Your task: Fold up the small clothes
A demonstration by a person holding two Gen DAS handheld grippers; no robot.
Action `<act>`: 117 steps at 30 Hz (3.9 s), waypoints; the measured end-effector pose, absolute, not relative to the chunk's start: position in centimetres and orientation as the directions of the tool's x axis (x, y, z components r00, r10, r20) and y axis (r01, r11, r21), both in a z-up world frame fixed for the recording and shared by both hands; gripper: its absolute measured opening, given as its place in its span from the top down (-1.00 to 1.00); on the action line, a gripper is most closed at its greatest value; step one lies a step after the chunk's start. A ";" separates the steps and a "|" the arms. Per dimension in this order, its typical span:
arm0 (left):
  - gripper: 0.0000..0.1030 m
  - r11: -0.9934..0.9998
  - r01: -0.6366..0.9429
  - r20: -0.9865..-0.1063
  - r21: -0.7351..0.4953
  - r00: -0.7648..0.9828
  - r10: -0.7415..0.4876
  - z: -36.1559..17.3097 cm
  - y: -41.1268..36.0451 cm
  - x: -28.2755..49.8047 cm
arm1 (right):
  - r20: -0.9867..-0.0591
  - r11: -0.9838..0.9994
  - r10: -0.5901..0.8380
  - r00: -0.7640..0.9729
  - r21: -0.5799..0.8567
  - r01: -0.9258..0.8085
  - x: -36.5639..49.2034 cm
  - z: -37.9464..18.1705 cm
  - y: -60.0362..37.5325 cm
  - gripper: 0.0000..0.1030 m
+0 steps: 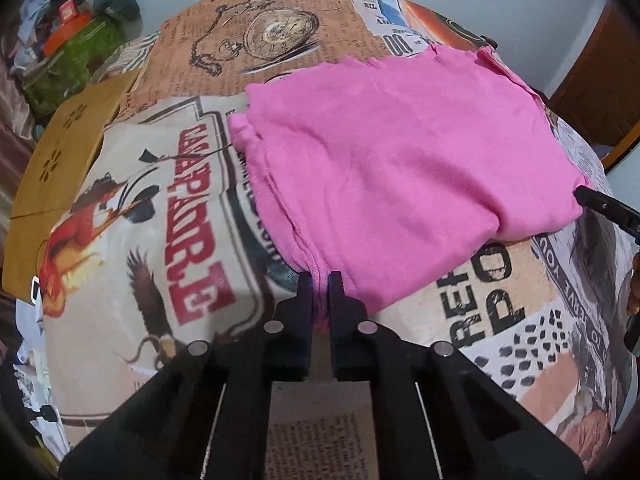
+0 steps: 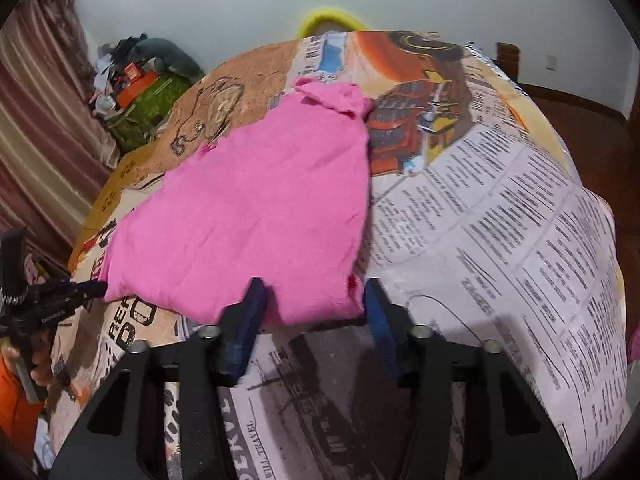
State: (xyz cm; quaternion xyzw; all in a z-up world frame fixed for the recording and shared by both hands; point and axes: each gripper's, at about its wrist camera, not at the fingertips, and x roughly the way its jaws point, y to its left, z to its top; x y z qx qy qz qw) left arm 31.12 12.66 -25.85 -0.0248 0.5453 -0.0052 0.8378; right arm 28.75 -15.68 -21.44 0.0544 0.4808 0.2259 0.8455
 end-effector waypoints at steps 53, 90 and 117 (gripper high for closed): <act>-0.13 0.994 -0.070 -0.853 0.085 0.510 0.109 -23.7 12.8 32.8 | -0.791 0.822 0.471 0.392 0.232 -0.520 29.5 -20.5 -9.7 0.11; -0.17 0.981 -0.181 -0.891 -0.066 0.454 0.023 -23.5 19.1 27.9 | -0.855 0.901 0.304 0.419 0.115 -0.419 21.6 -21.5 -16.1 -0.25; -0.18 1.000 -0.012 -0.895 0.014 0.445 0.017 -23.6 15.3 34.7 | -0.815 0.907 0.151 0.560 -0.111 -0.406 28.3 -21.1 -17.9 0.84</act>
